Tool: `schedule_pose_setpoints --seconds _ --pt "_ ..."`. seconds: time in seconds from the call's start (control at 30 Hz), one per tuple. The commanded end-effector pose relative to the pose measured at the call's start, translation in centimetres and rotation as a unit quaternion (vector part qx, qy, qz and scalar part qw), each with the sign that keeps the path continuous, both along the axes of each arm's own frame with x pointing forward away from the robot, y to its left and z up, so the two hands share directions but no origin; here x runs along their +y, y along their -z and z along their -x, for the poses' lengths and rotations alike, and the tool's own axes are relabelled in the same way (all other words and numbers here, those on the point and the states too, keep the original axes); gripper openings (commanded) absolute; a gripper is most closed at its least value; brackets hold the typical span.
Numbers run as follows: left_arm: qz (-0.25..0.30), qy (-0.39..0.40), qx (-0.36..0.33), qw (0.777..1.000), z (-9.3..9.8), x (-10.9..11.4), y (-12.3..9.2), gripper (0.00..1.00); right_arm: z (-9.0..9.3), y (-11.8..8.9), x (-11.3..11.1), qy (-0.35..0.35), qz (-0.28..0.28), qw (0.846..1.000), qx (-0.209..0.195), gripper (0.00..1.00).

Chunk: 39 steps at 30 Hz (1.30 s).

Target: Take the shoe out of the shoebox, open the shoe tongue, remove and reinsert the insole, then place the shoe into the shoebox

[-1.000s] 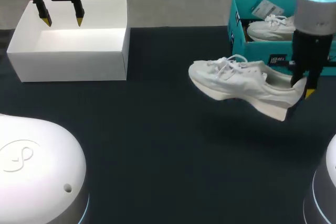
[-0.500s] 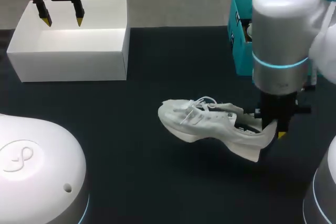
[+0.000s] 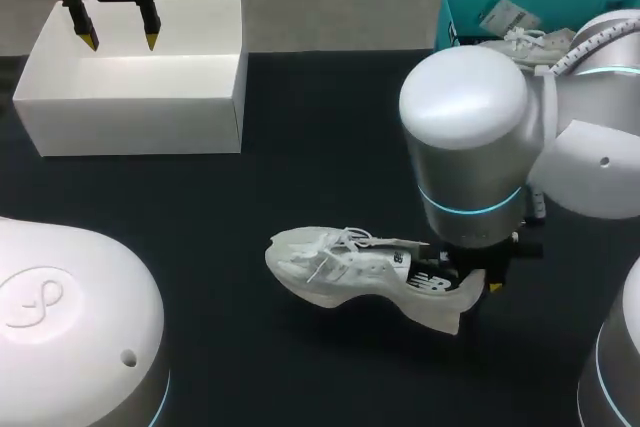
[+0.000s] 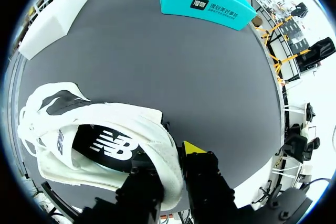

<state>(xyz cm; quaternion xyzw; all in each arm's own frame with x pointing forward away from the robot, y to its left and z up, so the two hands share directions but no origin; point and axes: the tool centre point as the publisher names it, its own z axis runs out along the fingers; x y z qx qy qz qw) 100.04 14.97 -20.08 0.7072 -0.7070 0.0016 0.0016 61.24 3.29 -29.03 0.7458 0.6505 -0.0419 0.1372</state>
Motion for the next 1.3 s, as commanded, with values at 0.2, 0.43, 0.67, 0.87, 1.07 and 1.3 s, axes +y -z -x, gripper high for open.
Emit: schedule_pose_setpoints --seconds 0.2,0.43,0.67,0.87,1.07,1.3 --pt "-0.001 0.0 0.0 1.0 0.0 0.0 0.0 1.0 -2.1 4.8 2.9 0.017 0.004 1.0 0.008 0.0" --pt "-0.001 0.0 0.0 1.0 0.0 0.0 0.0 1.0 -2.6 8.9 3.1 0.069 0.014 0.997 0.011 0.0" --pt "-0.001 0.0 0.0 1.0 0.0 0.0 0.0 1.0 -3.4 11.1 3.4 0.084 0.017 0.996 0.032 0.0" --pt "-0.001 0.0 0.0 1.0 0.0 0.0 0.0 1.0 -2.8 9.9 3.1 0.086 0.01 0.995 0.041 1.0" --pt "-0.001 0.0 0.0 1.0 0.0 0.0 0.0 1.0 -1.3 5.5 2.4 0.055 -0.023 0.998 0.022 1.0" --pt "-0.001 0.0 0.0 1.0 0.0 0.0 0.0 1.0 0.7 1.7 2.7 -0.192 -0.082 0.976 -0.054 1.0"
